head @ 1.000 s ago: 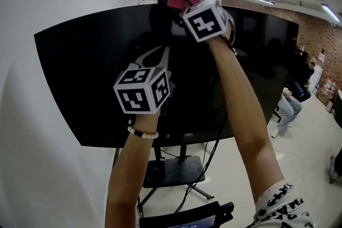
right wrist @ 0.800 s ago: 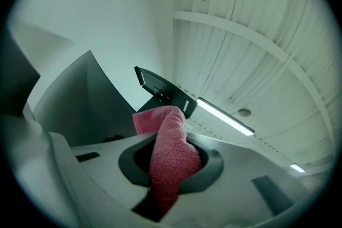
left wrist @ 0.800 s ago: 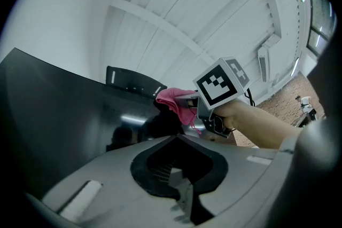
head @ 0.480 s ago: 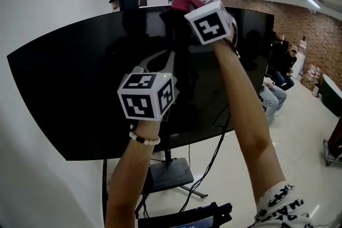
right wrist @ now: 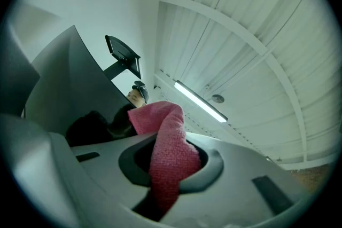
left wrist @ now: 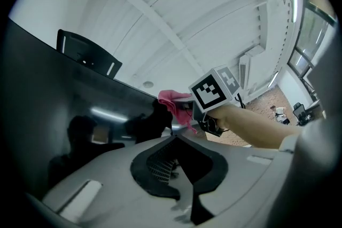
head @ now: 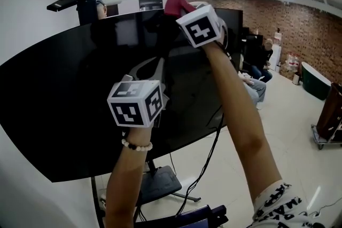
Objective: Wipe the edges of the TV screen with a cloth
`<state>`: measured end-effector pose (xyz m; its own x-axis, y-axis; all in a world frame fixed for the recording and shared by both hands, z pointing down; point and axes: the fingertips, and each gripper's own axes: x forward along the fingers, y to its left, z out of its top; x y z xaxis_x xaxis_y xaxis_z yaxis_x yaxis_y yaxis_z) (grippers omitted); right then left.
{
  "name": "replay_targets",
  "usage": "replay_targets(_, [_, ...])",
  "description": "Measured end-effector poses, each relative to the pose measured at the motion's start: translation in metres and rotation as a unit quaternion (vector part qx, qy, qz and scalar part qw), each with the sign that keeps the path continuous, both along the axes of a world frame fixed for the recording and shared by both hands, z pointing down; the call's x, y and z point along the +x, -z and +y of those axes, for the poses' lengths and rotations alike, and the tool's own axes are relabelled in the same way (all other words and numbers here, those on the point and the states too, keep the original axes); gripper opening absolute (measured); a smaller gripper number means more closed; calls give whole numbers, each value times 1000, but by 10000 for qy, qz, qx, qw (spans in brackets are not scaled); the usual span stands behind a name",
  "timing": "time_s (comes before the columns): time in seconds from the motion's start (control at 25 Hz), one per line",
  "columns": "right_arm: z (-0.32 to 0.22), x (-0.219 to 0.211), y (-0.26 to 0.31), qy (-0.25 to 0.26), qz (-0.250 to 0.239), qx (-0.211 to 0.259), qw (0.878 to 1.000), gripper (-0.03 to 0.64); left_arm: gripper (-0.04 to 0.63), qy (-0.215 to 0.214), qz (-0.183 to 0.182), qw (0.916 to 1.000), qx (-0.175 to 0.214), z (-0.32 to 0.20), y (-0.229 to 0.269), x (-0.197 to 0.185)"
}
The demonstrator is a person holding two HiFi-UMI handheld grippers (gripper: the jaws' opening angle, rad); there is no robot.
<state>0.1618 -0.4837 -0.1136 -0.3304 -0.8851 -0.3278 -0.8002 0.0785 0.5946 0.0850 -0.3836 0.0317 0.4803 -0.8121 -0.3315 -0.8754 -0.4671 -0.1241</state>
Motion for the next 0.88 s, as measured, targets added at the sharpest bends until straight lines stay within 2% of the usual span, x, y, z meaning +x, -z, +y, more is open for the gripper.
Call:
replay_targets(0.28, [-29, 73, 6, -183, 130, 59, 9997, 61, 3, -112, 185, 9997, 94, -27, 2, 68])
replay_targets(0.56, [-78, 174, 15, -427, -107, -48, 9990, 61, 3, -152, 269, 9995, -7, -64, -10, 135])
replay_targets(0.88, [-114, 282, 15, -744, -374, -59, 9965, 61, 3, -201, 197, 9996, -84, -90, -18, 204])
